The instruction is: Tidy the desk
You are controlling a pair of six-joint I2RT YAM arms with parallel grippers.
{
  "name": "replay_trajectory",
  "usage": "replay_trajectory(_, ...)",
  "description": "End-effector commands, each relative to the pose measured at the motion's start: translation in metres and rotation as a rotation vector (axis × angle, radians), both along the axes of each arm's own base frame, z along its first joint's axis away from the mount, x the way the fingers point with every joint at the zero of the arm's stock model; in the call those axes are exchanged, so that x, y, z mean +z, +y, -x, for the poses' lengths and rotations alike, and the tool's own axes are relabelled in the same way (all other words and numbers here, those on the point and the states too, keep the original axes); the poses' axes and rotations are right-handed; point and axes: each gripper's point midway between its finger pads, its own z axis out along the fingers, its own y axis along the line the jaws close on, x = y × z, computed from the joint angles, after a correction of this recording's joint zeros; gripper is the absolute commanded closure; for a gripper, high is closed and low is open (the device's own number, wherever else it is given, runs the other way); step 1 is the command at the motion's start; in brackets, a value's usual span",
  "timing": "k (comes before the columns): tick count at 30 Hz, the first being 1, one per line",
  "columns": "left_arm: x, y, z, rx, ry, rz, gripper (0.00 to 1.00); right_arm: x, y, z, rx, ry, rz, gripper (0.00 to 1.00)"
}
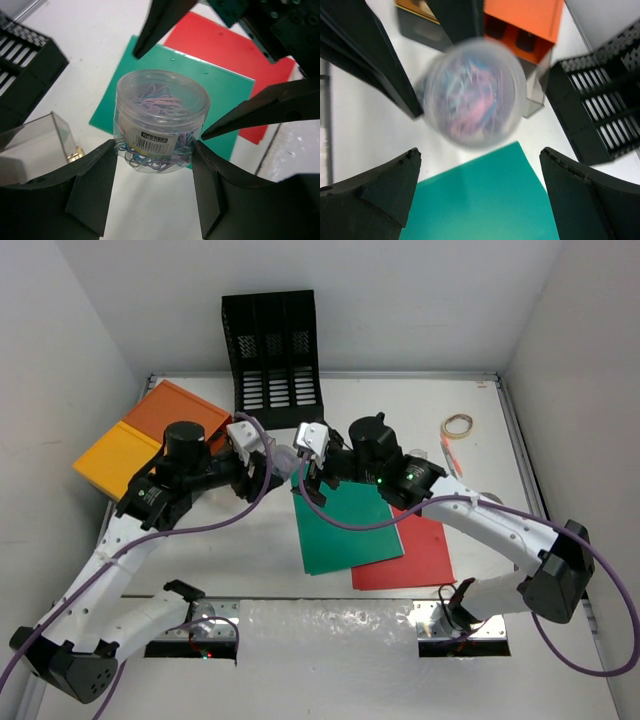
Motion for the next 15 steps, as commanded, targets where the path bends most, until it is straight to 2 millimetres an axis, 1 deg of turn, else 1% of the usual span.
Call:
replay_trajectory(1, 0.017, 0.015, -0.022, 0.152, -0.068, 0.035, 1.00, 0.024, -0.007, -0.015, -0.115, -0.064, -0.090, 0.01)
replay_trajectory(4, 0.018, 0.026, -0.030, 0.213, -0.086, 0.010, 1.00, 0.026, -0.015, -0.022, -0.176, -0.065, -0.108, 0.01)
replay_trajectory(5, 0.019, 0.030, -0.031, 0.225, -0.086, -0.008, 1.00, 0.030, -0.020, -0.027, -0.224, -0.069, -0.118, 0.01)
replay_trajectory(6, 0.019, 0.033, -0.033, 0.236, -0.084, -0.019, 1.00, 0.027, -0.025, -0.029, -0.254, -0.064, -0.113, 0.01)
replay_trajectory(8, 0.015, 0.043, -0.044, 0.291, -0.072, -0.054, 1.00, 0.028, -0.033, -0.030, -0.297, -0.063, -0.125, 0.01)
replay_trajectory(9, 0.018, 0.047, -0.048, 0.311, -0.081, -0.063, 1.00, 0.024, -0.040, -0.028, -0.317, -0.065, -0.127, 0.01)
replay_trajectory(10, 0.018, 0.052, -0.053, 0.343, -0.088, -0.077, 1.00, 0.026, -0.042, -0.027, -0.320, -0.070, -0.140, 0.01)
replay_trajectory(11, 0.016, 0.059, -0.061, 0.374, -0.085, -0.089, 1.00, 0.023, -0.045, -0.025, -0.323, -0.064, -0.144, 0.01)
replay_trajectory(12, 0.016, 0.063, -0.067, 0.395, -0.093, -0.095, 1.00, 0.016, -0.047, -0.021, -0.320, -0.055, -0.142, 0.01)
replay_trajectory(13, 0.011, 0.072, -0.076, 0.434, -0.086, -0.110, 1.00, 0.022, -0.051, -0.017, -0.322, -0.058, -0.166, 0.01)
replay_trajectory(15, 0.008, 0.080, -0.087, 0.467, -0.097, -0.111, 1.00, 0.019, -0.059, -0.010, -0.328, -0.053, -0.176, 0.01)
